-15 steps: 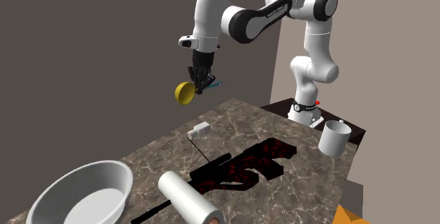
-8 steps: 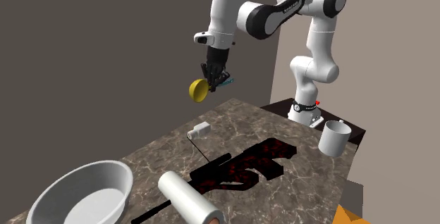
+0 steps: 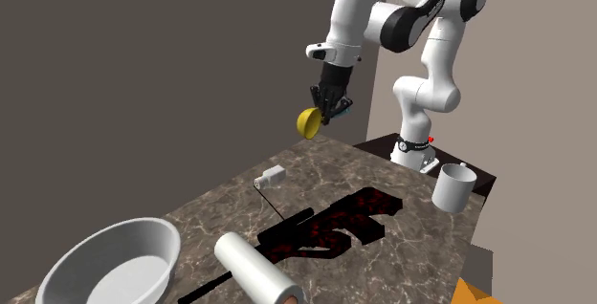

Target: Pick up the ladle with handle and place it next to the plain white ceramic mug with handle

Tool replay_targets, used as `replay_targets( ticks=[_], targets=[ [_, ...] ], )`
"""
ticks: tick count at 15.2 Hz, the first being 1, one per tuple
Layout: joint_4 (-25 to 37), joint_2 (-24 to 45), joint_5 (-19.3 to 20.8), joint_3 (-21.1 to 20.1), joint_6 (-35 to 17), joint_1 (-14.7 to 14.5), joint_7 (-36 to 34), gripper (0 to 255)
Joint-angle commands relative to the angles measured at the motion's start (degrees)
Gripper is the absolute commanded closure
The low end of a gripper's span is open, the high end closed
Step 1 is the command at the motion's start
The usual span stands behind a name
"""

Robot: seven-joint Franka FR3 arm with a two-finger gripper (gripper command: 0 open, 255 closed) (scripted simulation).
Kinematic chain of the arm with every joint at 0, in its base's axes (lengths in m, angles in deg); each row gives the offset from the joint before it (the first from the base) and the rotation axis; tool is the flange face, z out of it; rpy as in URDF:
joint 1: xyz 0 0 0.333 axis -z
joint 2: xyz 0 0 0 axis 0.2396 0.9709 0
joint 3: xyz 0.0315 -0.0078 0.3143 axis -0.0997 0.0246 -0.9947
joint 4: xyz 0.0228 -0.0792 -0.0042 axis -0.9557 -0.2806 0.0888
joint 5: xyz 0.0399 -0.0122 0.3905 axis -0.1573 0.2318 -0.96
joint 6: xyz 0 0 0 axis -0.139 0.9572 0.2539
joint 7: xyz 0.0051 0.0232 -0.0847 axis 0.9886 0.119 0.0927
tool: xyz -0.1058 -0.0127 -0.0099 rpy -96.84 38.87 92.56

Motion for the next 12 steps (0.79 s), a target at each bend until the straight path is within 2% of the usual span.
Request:
replay_targets(
  ticks=[1,11,12],
  targets=[
    [-3.1,-3.4,-0.3,-1.1,0.5,-0.8,-1.8,255],
    [-17.0,-21.1,-5.0,-8.3,5.5,-6.6,-11.0,255],
    [-17.7,-21.0,-5.0,-8.3,4.7,-6.6,-11.1,255]
  ],
)
